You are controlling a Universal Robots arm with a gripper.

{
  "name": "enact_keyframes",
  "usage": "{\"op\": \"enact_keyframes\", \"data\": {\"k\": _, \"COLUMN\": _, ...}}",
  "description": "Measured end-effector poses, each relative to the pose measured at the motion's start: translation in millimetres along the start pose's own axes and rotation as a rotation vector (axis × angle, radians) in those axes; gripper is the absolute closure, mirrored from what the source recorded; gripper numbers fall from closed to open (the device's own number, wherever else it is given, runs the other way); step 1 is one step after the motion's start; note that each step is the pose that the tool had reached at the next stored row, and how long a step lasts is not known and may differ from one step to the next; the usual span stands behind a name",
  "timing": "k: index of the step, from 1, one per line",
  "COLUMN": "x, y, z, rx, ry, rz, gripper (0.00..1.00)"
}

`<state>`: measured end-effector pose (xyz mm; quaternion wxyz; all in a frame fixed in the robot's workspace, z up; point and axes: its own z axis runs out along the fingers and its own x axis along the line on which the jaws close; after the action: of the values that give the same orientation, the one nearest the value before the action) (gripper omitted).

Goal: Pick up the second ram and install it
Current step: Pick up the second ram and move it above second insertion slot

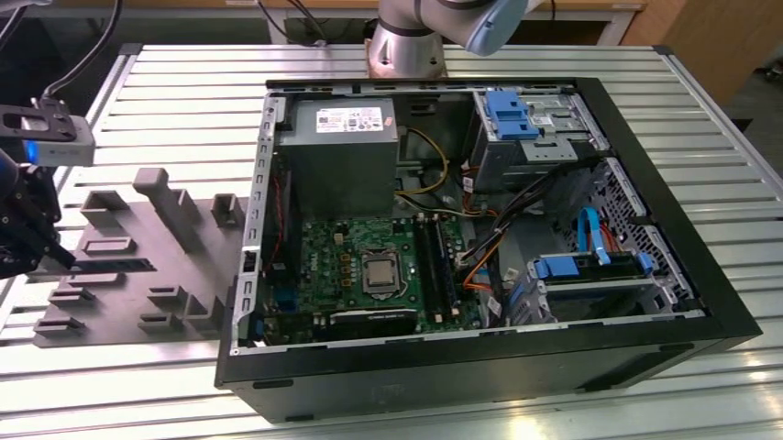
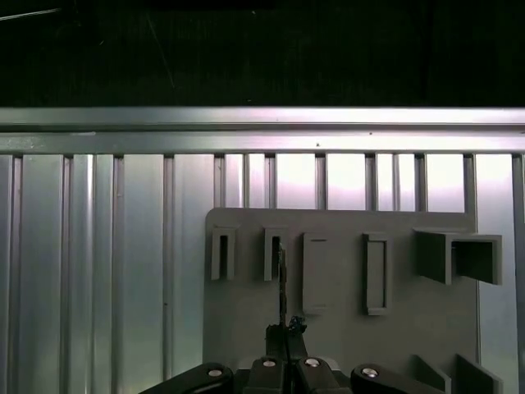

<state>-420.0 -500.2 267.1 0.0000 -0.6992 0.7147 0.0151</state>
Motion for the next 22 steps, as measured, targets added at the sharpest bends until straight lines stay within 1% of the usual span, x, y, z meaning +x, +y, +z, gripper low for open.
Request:
{"op": "enact_keyframes", "data": {"k": 8, "x": -0.2, "y": 0.2, "z": -8.3, "rx": 0.0, "ry": -0.0001, "rz": 0.0, "gripper": 0.89}}
{"op": "enact_keyframes", "data": {"k": 21, "x": -0.4, "y": 0.4, "z": -17.8, "rx": 0.0001, "ry": -0.0011, "rz": 0.0, "gripper": 0.89}}
{"op": "enact_keyframes", "data": {"k": 22, "x": -0.5, "y": 0.5, "z": -22.6, "rx": 0.0, "ry": -0.0013, "rz": 0.0, "gripper": 0.89}}
